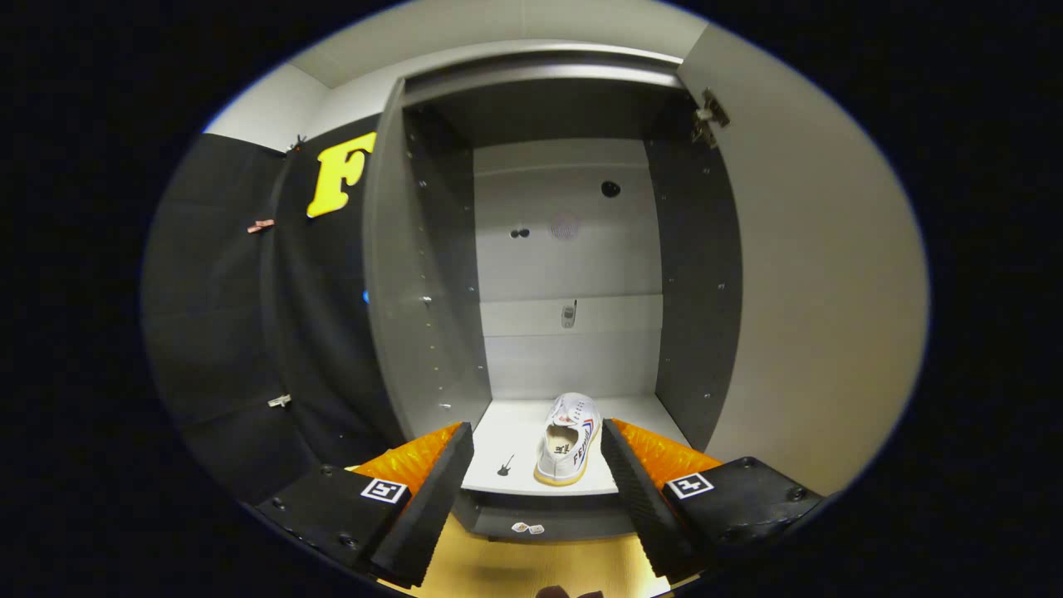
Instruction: Open the shoe cabinet door, grab the shoes and put them into the shoe cabinet, then close the shoe cabinet door.
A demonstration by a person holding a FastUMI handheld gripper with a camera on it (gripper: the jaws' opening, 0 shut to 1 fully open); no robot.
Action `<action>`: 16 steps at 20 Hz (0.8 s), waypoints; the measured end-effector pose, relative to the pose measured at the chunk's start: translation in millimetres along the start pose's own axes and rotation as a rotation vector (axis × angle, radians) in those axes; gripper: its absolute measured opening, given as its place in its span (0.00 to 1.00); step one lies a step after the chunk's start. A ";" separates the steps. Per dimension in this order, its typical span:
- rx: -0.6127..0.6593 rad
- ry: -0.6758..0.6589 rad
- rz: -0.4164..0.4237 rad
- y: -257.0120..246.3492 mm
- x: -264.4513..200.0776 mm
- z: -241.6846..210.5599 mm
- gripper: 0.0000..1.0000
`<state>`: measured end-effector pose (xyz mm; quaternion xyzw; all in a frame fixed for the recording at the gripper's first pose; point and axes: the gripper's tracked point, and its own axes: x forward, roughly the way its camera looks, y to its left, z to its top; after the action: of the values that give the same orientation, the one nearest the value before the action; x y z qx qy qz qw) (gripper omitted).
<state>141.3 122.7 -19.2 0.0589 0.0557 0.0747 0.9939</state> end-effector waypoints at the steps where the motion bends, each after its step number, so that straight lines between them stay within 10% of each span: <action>1: -0.002 -0.012 0.010 1.3 -16.8 5.3 0.97; 16: 0.012 -0.089 -0.088 -85.1 -245.0 38.7 0.97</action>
<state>-82.7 -3.1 33.2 0.0654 0.0144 0.0277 0.9974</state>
